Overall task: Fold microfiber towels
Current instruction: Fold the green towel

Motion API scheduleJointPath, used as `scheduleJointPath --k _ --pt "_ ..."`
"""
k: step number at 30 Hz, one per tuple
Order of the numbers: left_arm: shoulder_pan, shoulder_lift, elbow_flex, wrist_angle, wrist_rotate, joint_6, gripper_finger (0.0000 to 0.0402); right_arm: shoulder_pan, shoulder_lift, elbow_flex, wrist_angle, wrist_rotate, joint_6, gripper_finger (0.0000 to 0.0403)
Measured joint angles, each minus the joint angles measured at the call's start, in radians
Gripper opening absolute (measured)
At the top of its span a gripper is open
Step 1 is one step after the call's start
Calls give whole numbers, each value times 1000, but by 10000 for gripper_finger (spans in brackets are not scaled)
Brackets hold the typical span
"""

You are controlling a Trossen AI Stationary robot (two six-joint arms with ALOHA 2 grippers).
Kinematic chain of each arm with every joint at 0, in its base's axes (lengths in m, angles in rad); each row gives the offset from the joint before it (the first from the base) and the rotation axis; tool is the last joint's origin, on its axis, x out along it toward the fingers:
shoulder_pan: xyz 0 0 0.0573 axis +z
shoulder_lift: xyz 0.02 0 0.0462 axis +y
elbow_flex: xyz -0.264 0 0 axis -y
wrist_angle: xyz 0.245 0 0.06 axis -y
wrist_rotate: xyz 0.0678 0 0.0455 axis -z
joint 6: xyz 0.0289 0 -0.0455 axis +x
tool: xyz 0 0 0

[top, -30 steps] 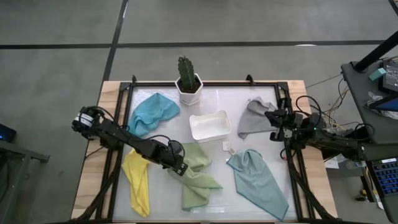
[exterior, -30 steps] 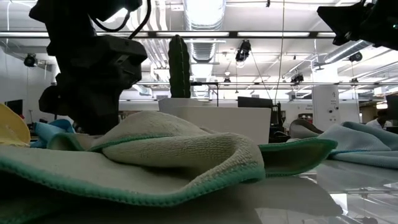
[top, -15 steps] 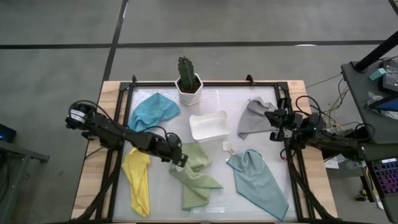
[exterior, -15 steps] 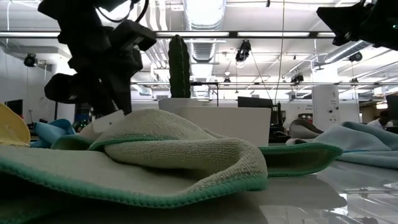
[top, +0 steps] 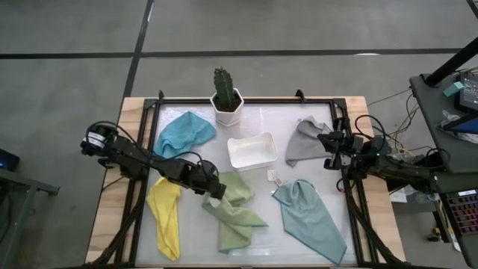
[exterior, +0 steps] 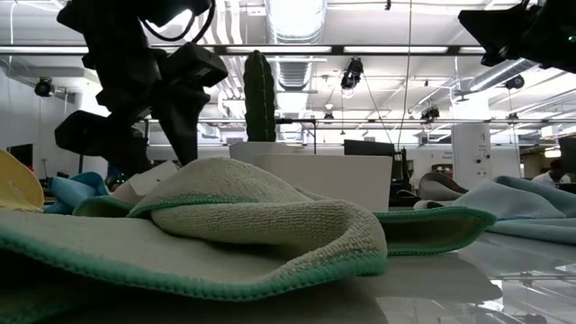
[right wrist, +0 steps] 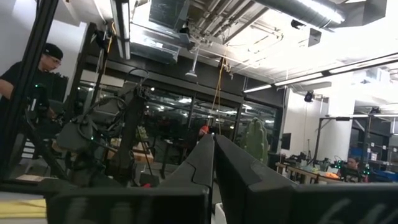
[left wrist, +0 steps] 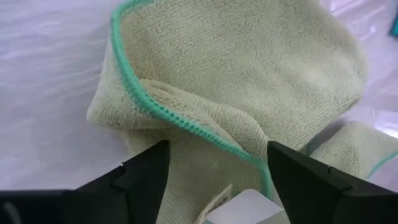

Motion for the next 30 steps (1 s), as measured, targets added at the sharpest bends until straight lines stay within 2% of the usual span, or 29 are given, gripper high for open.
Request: scheduleJointPath --k 6,11,15,19,21,24,28,30 --pt "2 17 -2 0 -41 -45 248 0 0 0 0 0 0 9" --pt "1 37 -2 -1 -49 -44 209 0 0 0 -1 0 0 9" --pt "1 38 4 0 -51 -6 143 0 0 0 -1 0 0 9" --pt "1 37 17 0 -49 70 33 0 0 0 -3 0 0 9" --pt "1 32 26 0 -33 129 12 0 0 0 -7 0 0 9" --pt "1 5 52 -2 15 325 2 0 4 0 -11 0 1 9" --pt "-20 -30 105 4 180 653 1 1 25 0 -8 -11 1 9" --pt "-46 -40 119 6 239 723 0 3 45 2 3 -16 1 9"
